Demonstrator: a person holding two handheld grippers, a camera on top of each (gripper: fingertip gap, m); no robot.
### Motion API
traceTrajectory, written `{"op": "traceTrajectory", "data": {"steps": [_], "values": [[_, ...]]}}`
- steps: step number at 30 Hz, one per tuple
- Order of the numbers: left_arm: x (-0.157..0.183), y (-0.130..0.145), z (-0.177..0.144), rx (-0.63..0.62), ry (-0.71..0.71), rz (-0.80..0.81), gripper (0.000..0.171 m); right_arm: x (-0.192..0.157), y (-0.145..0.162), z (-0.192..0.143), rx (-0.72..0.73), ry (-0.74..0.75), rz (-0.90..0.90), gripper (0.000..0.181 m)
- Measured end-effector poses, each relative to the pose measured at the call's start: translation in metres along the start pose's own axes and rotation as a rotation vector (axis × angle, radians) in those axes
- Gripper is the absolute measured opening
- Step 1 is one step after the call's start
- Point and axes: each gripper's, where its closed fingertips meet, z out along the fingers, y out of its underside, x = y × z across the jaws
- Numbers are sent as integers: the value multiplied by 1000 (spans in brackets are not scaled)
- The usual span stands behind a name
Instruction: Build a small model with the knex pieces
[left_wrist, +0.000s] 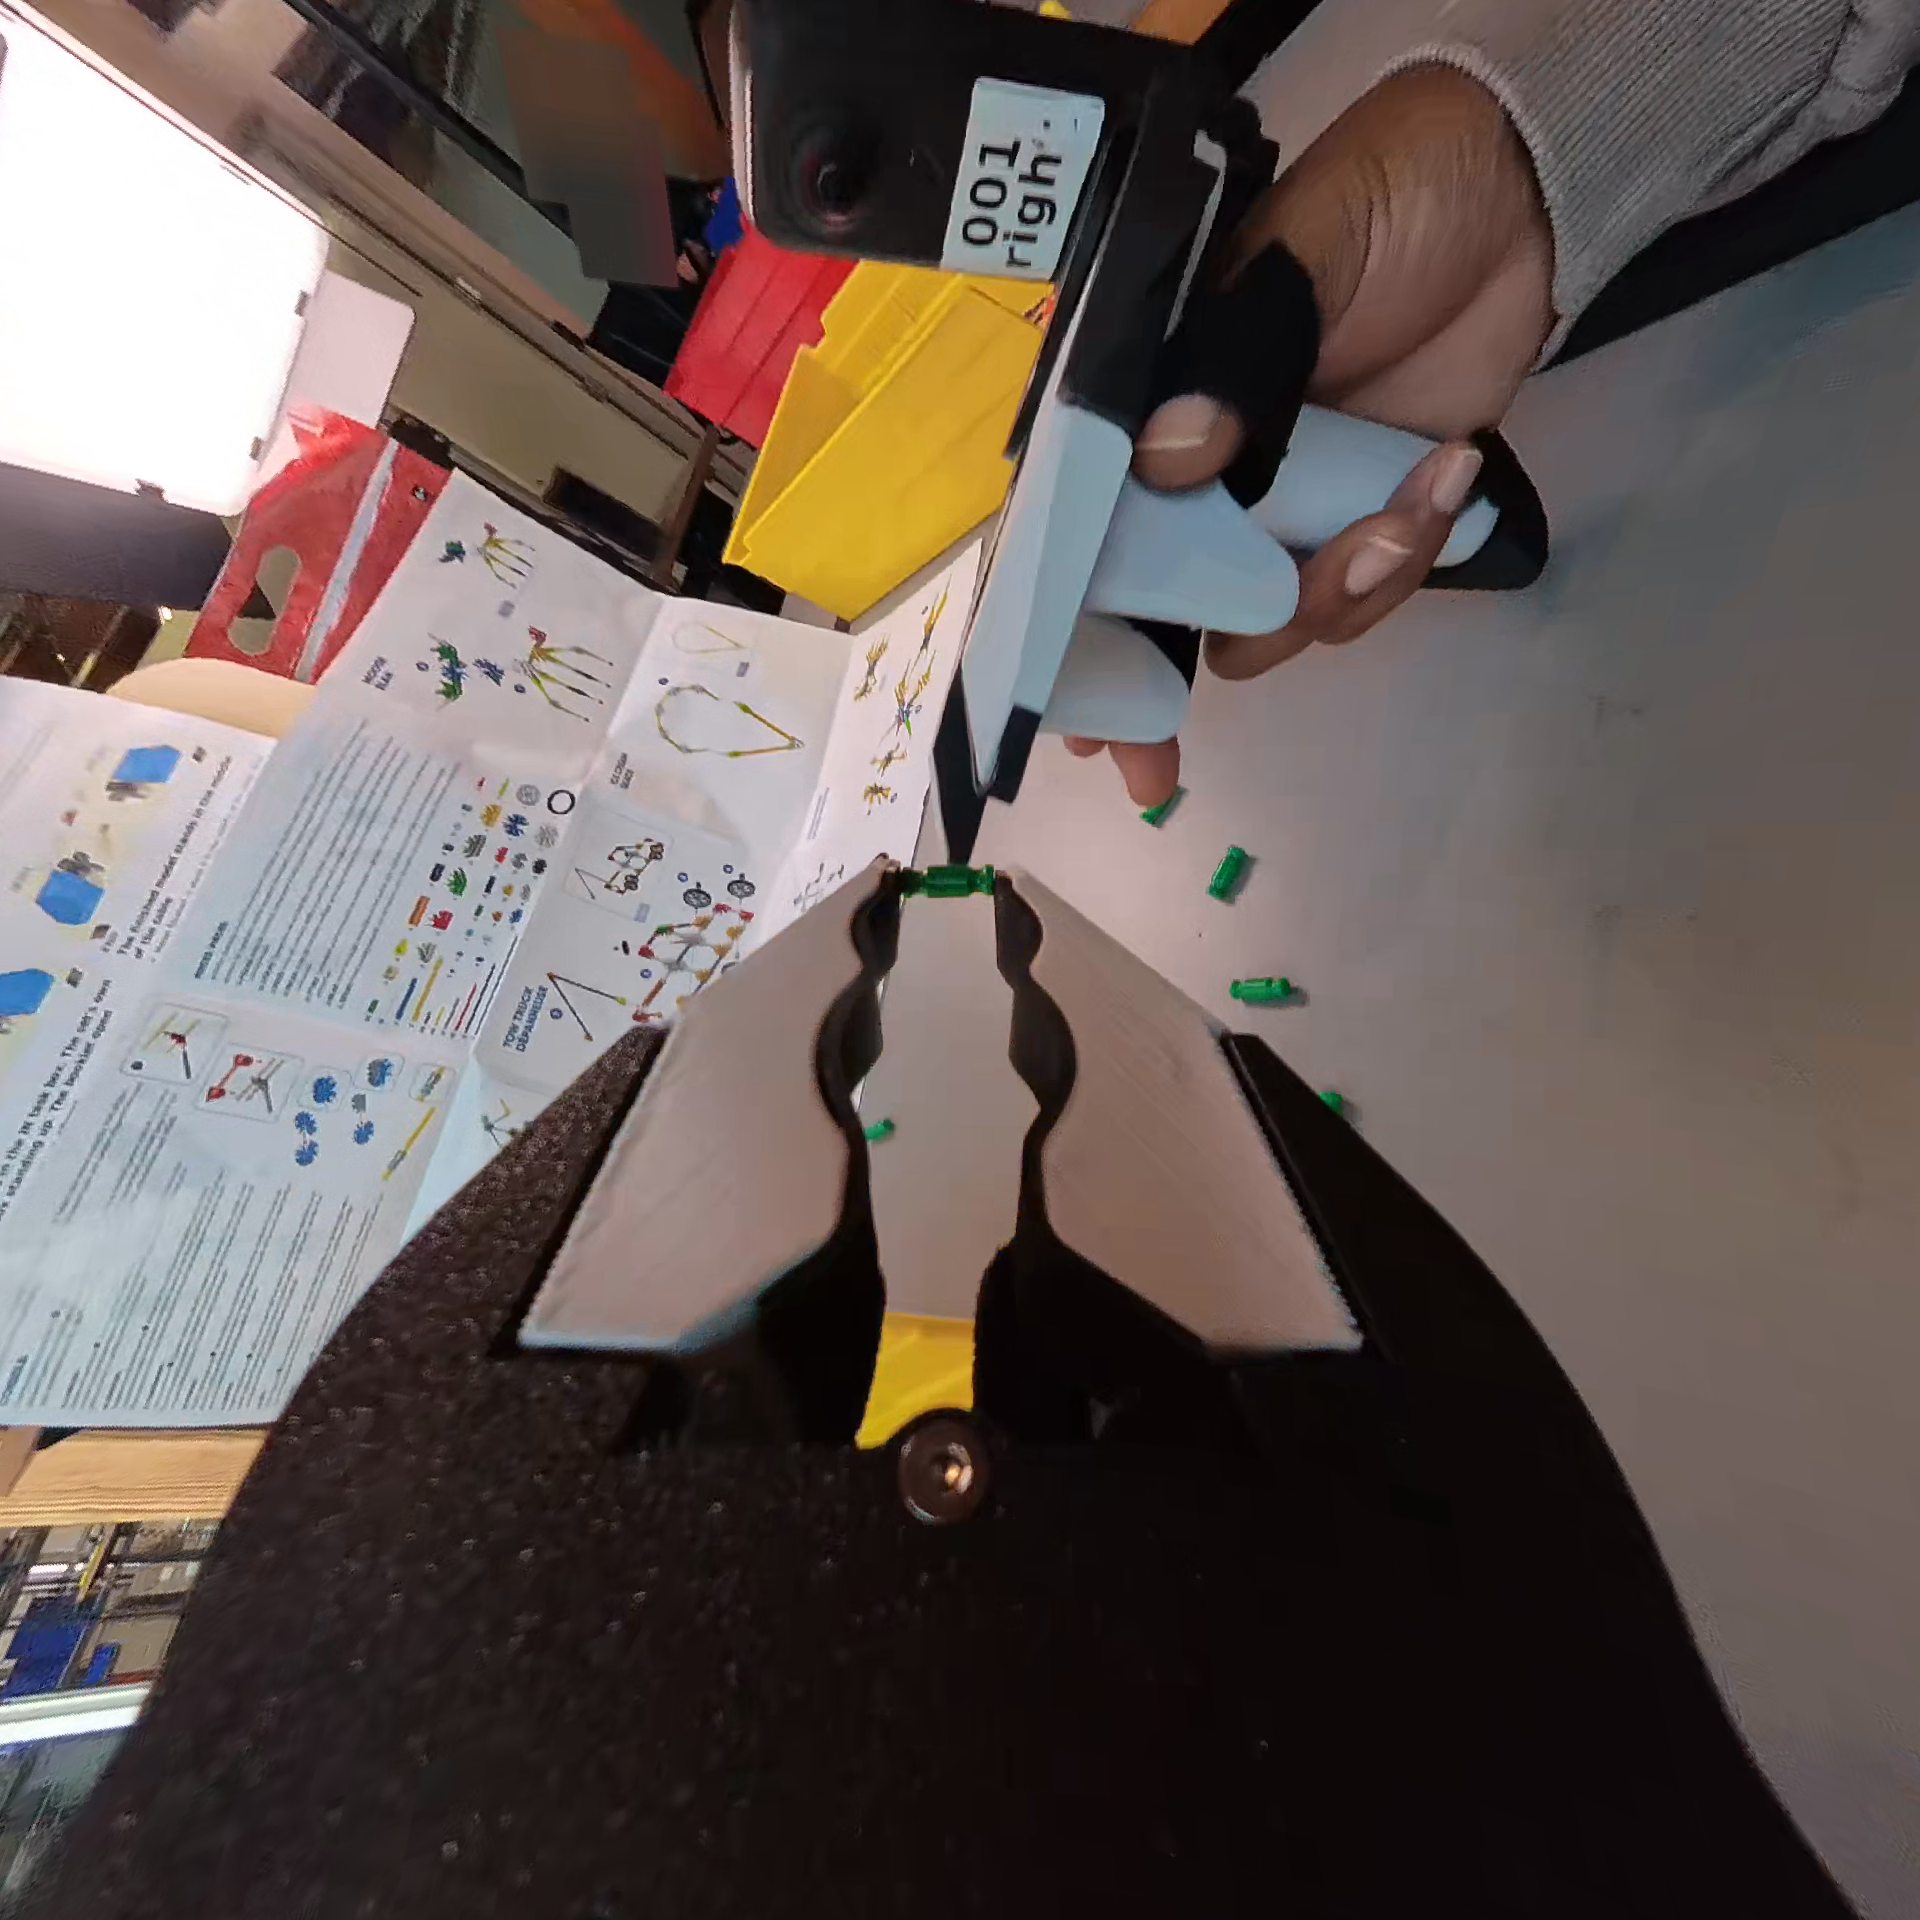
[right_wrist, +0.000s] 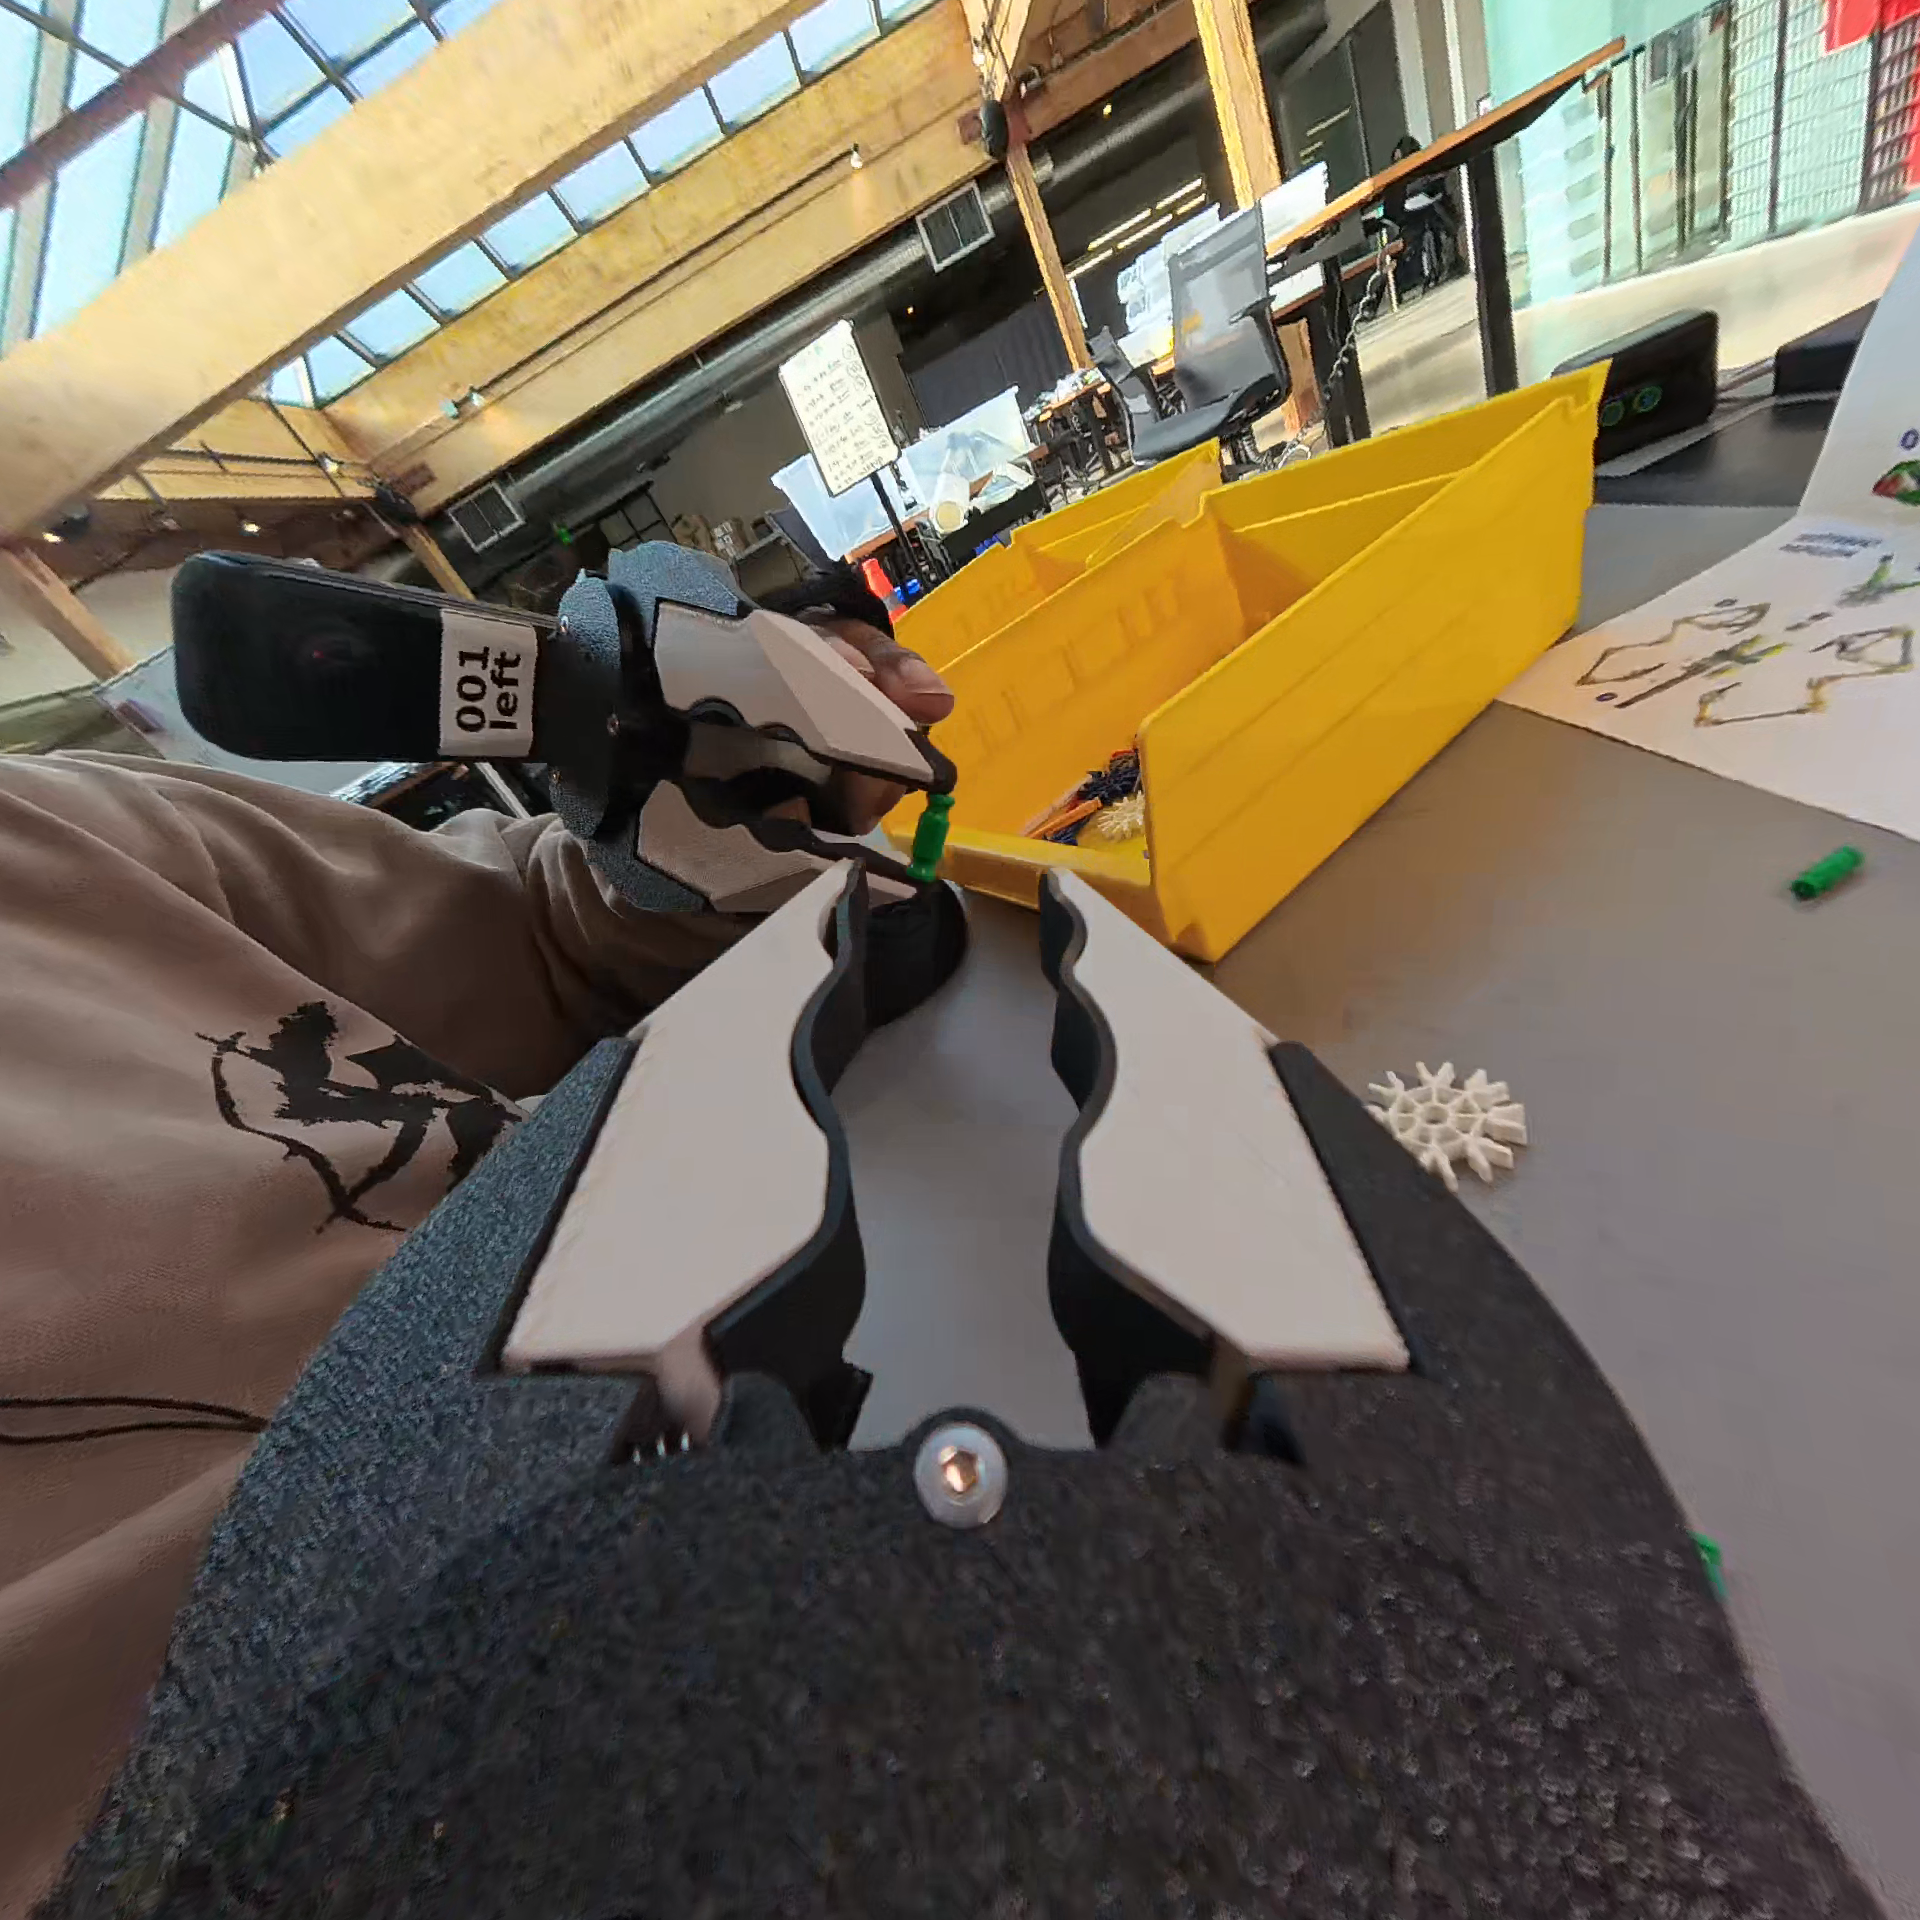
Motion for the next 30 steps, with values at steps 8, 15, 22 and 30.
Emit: {"op": "traceTrajectory", "data": {"steps": [8,15,22,30], "values": [[16,7,18,12,-4,-15,16,12,15,-3,-80,3,39,4],[3,38,13,24,0,-335,20,120,40,-68,-541,636,-526,5],[0,27,7,91,14,-474,34,142,63,-86,-672,711,-469,5],[-21,4,-8,335,88,-872,39,144,68,-87,-698,723,-477,8]]}}
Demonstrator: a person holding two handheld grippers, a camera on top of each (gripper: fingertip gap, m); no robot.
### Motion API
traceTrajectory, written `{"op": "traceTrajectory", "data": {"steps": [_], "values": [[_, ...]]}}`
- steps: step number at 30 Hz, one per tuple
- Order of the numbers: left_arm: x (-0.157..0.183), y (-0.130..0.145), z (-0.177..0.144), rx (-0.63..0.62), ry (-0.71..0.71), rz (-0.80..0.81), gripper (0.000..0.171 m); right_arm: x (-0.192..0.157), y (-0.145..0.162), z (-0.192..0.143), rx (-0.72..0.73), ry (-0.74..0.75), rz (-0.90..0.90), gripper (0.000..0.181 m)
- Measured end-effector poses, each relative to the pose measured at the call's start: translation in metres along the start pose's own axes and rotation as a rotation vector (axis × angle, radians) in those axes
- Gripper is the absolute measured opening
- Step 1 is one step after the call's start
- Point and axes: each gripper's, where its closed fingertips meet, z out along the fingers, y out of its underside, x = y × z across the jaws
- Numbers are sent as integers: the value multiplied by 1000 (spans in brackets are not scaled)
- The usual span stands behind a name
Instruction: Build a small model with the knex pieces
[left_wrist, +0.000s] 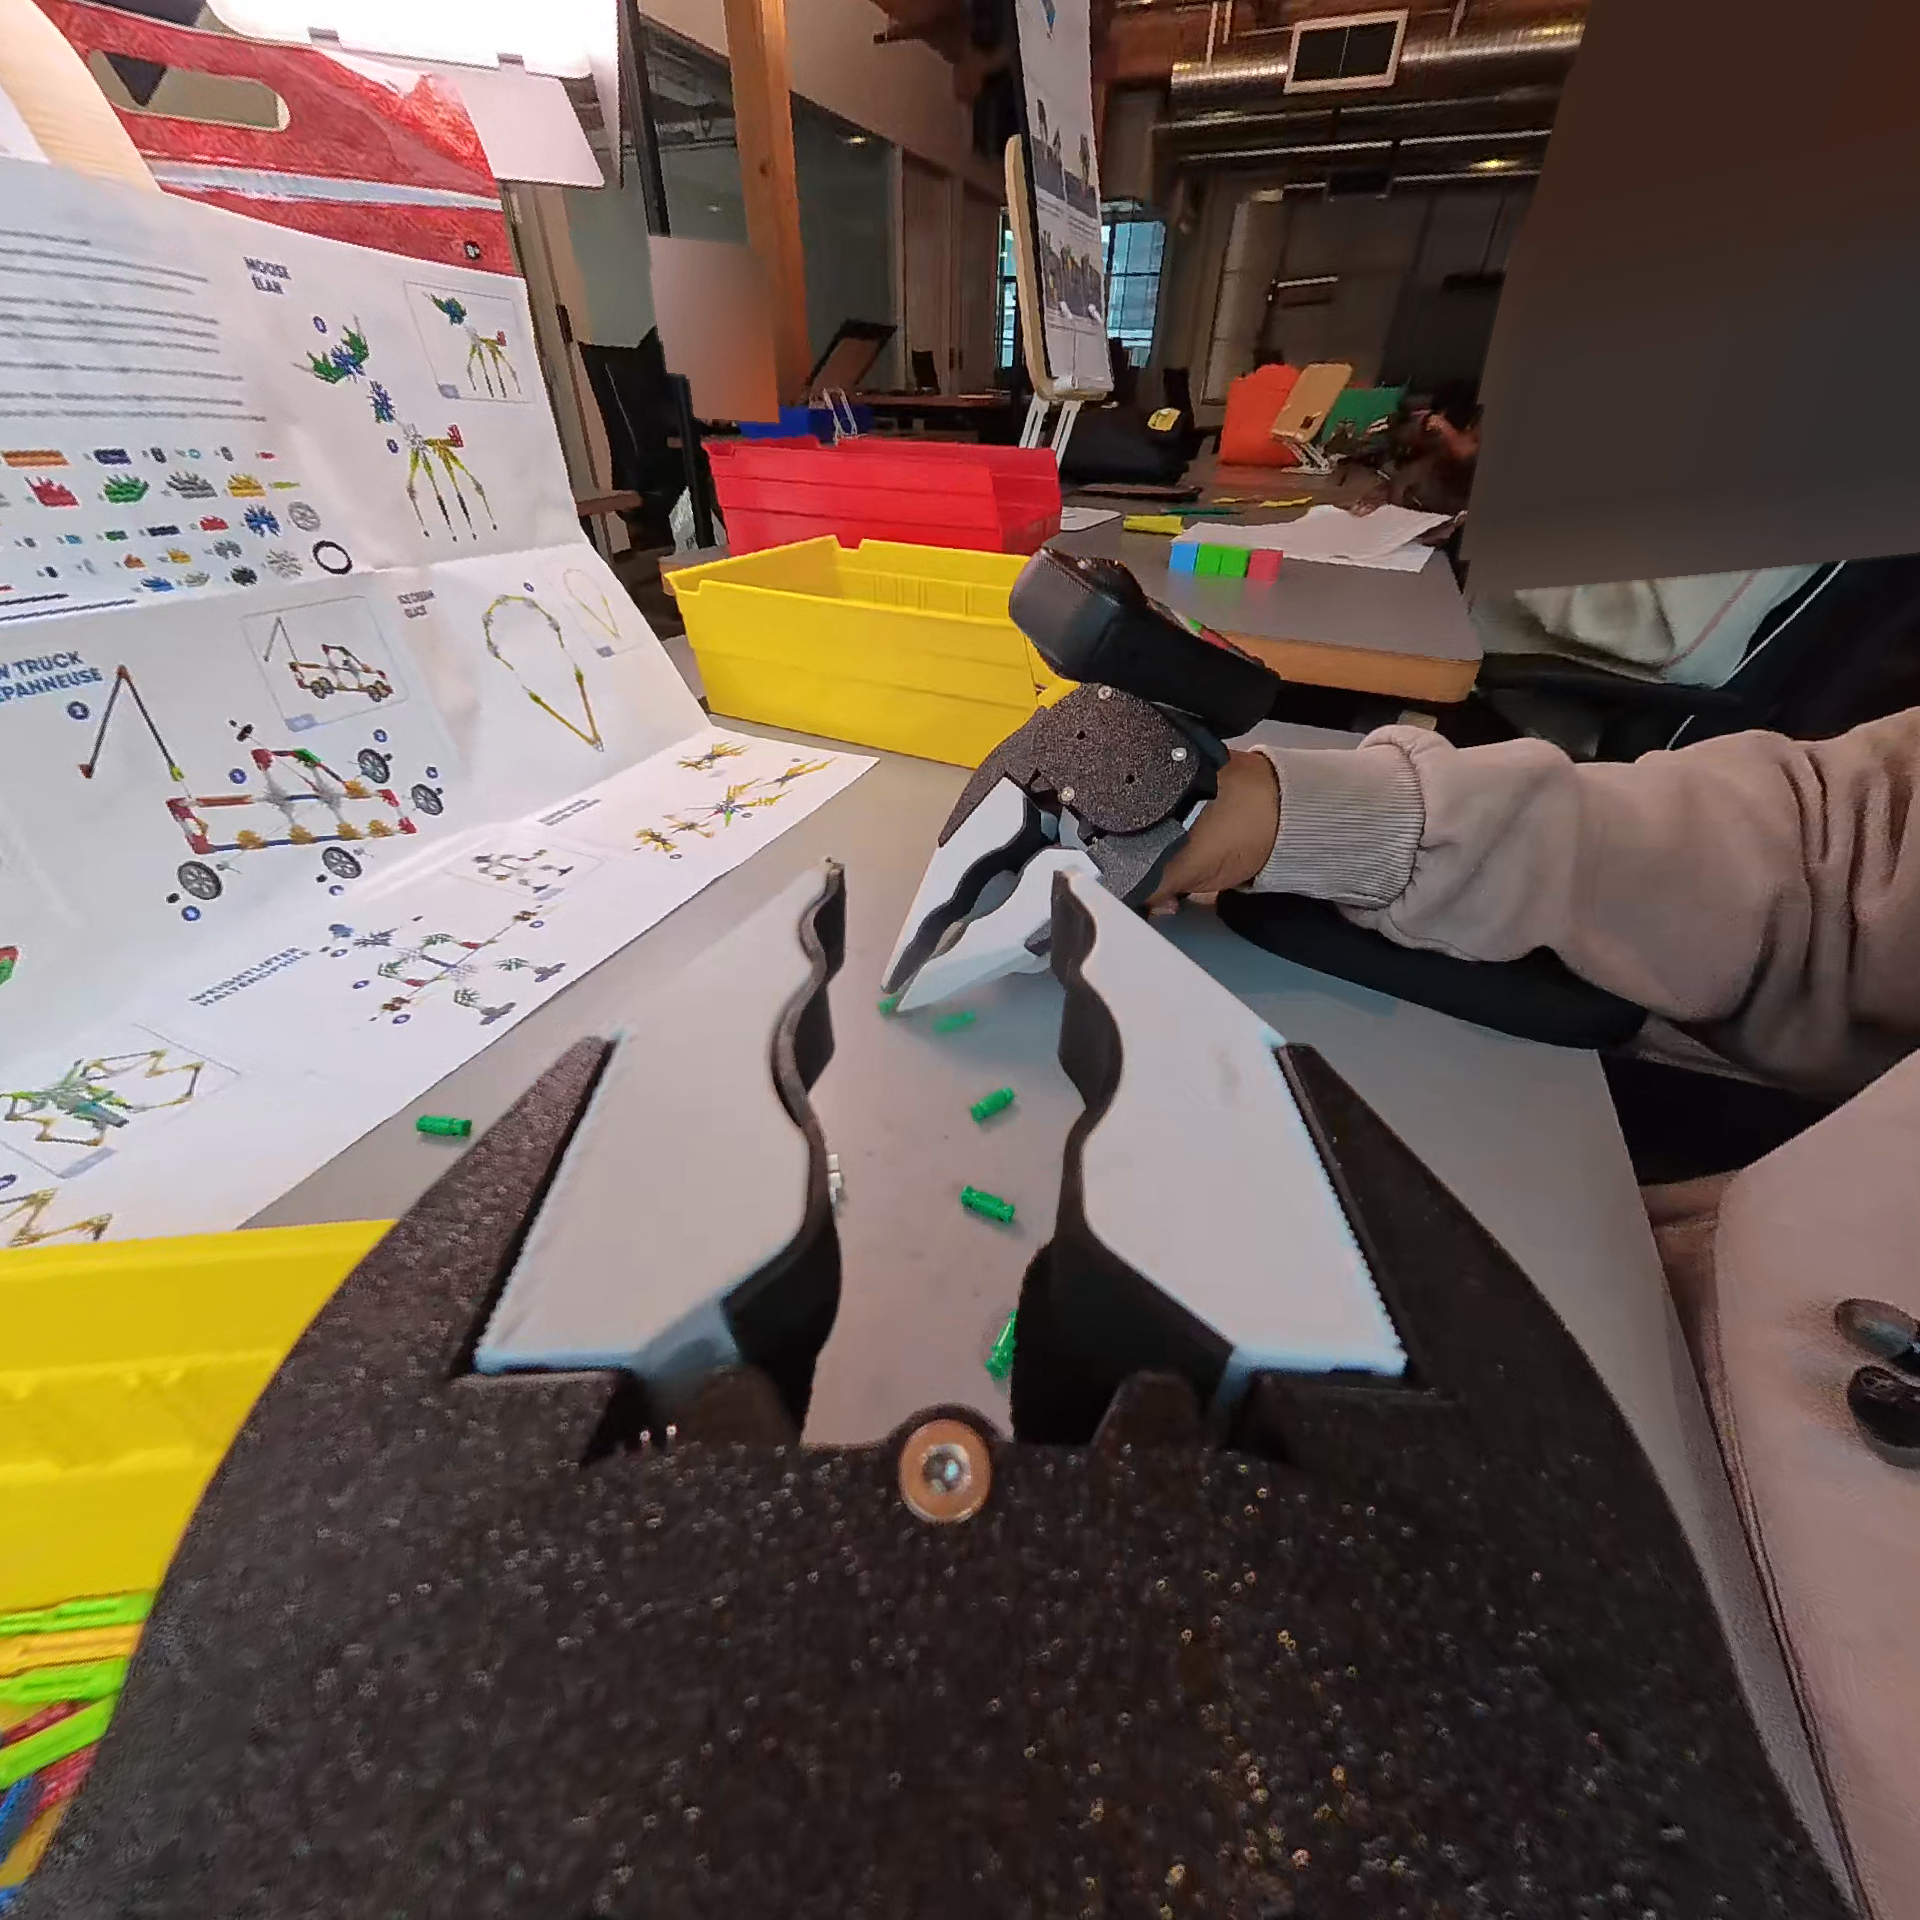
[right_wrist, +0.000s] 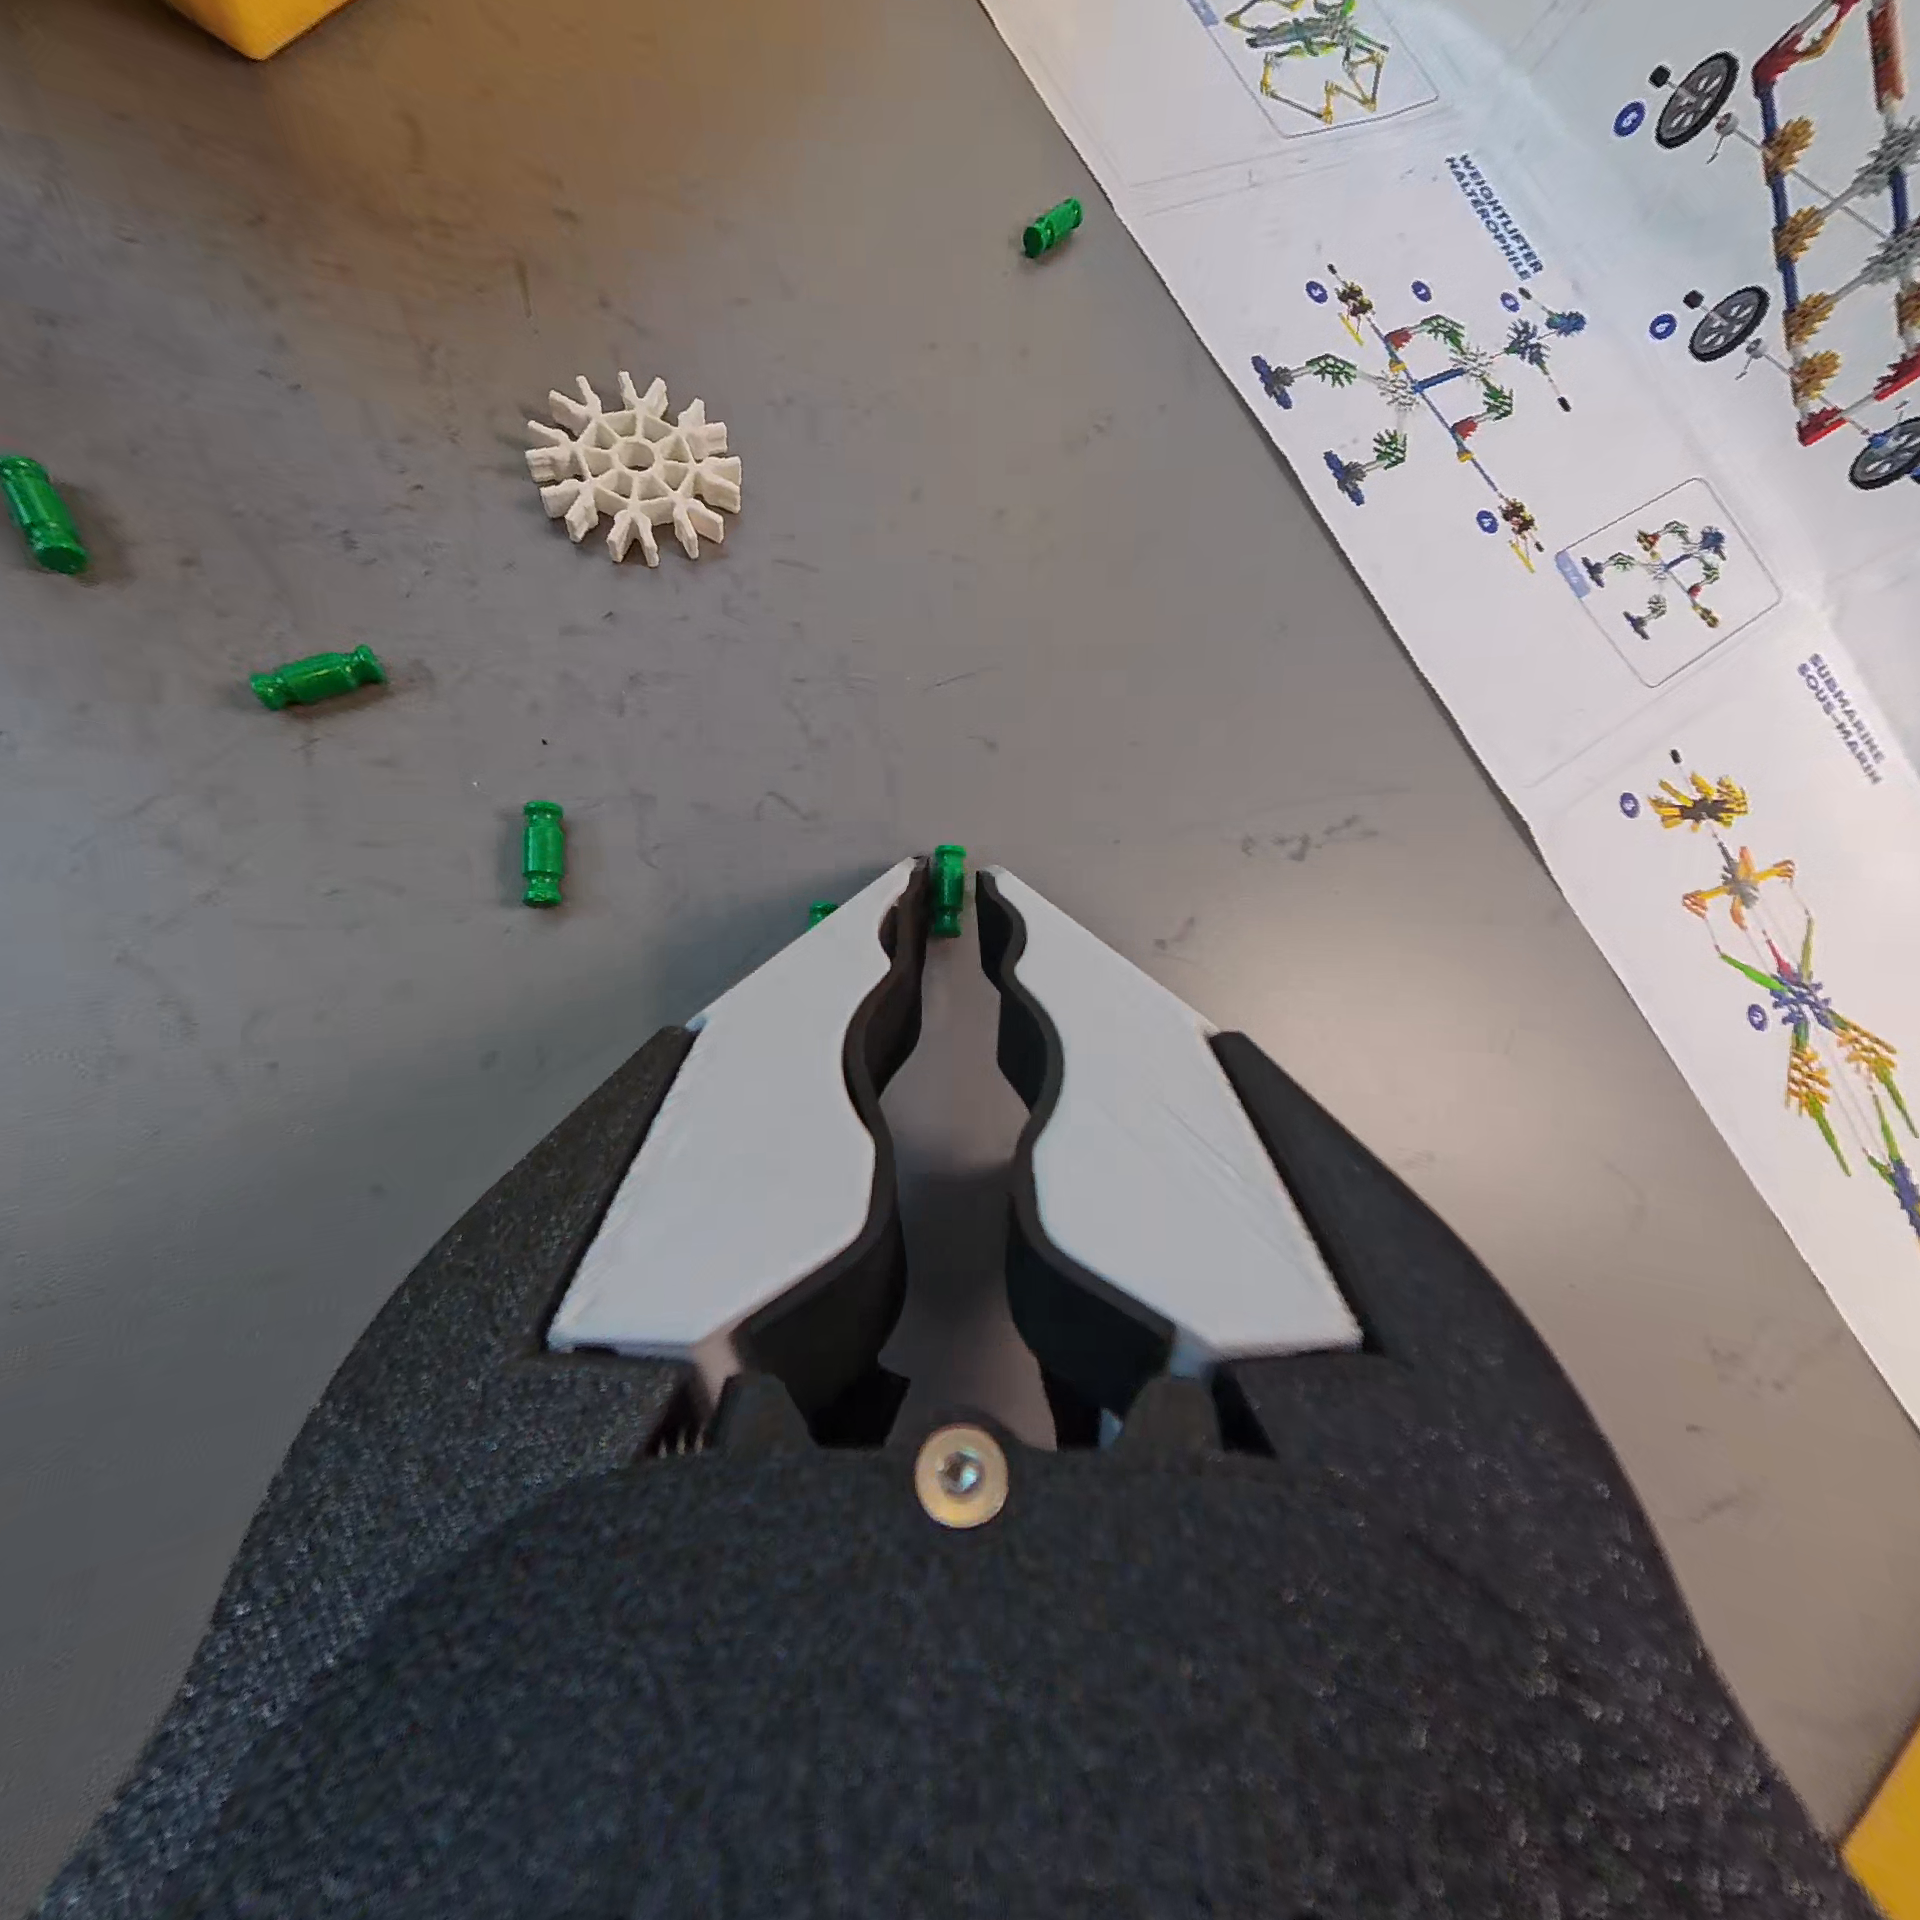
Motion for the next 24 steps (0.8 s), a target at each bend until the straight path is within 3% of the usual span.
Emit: {"op": "traceTrajectory", "data": {"steps": [6,15,18,21,24], "values": [[-3,16,4,-61,-14,24,24,1,0,-1,3,5,-2,11],[-15,14,-2,-97,-63,45,26,6,-6,-7,51,29,12,24],[-23,-2,-18,-126,-118,104,41,14,-19,-17,142,48,64,35],[-38,-13,-46,-184,-219,127,43,26,-27,-27,215,71,128,50],[-51,1,-83,-292,-325,65,46,38,-30,-36,256,118,145,57]]}}
